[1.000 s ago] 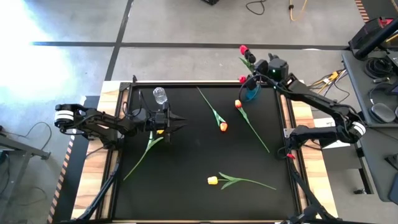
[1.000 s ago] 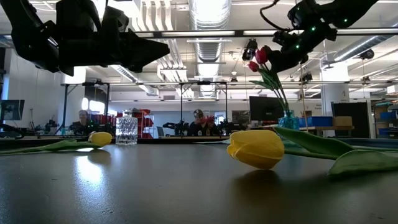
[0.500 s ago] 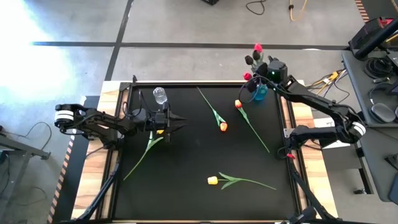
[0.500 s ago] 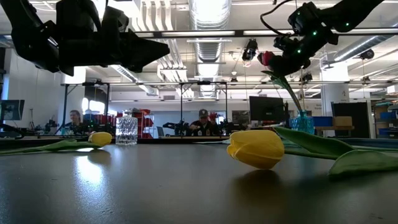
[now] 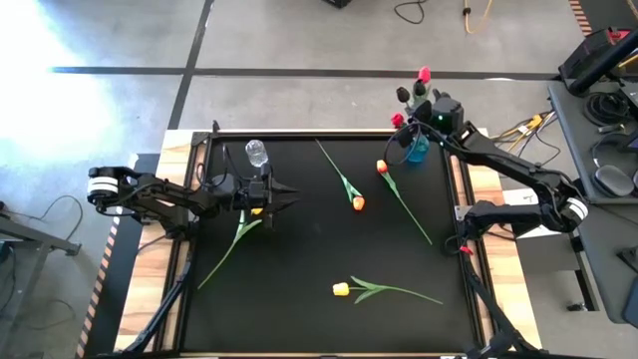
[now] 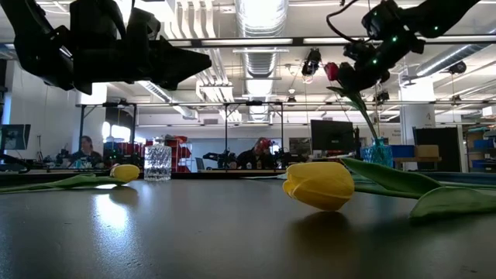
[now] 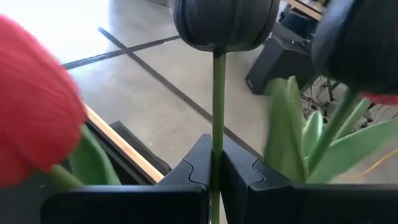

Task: Sort flowers into vase by color
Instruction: Put the black tulip into the blue vase

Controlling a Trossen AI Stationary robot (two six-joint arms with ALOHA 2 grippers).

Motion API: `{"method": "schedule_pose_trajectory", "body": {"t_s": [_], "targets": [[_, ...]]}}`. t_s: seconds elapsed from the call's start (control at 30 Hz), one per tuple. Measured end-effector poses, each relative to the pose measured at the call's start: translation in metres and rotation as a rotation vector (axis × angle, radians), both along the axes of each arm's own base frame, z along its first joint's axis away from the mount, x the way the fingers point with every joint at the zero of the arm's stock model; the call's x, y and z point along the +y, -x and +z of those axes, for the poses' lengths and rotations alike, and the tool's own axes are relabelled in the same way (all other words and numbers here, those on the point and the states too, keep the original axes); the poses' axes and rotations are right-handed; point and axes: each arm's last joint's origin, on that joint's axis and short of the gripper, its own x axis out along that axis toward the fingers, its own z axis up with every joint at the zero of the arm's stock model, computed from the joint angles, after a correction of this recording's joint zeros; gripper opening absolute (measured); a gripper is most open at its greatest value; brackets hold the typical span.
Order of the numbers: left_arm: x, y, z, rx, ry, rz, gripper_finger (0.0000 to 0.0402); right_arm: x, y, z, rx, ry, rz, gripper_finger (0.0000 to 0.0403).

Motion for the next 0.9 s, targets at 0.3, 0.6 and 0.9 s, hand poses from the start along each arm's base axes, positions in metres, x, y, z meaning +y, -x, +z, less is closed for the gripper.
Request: {"method": "schedule_pose_trajectory", "body": {"t_s": [0.3,0.6,0.9], "targets": [[0.0,0.0,0.0,0.004,0.001,0.0,0.01,0.001,0.002,-0.007,0.033,-0.013,-0.039,0.0012],[0.0,0.0,0.0,0.003,0.001,0.0,0.01,0.003,0.004,-0.013,0.053,-0.055,-0.056,0.0013],[0.0,0.0,0.0,0.003,0.0,0.0,0.01,0.005,0.006,-0.016,0.08,-0.095,-0.06,0.0013]]}}
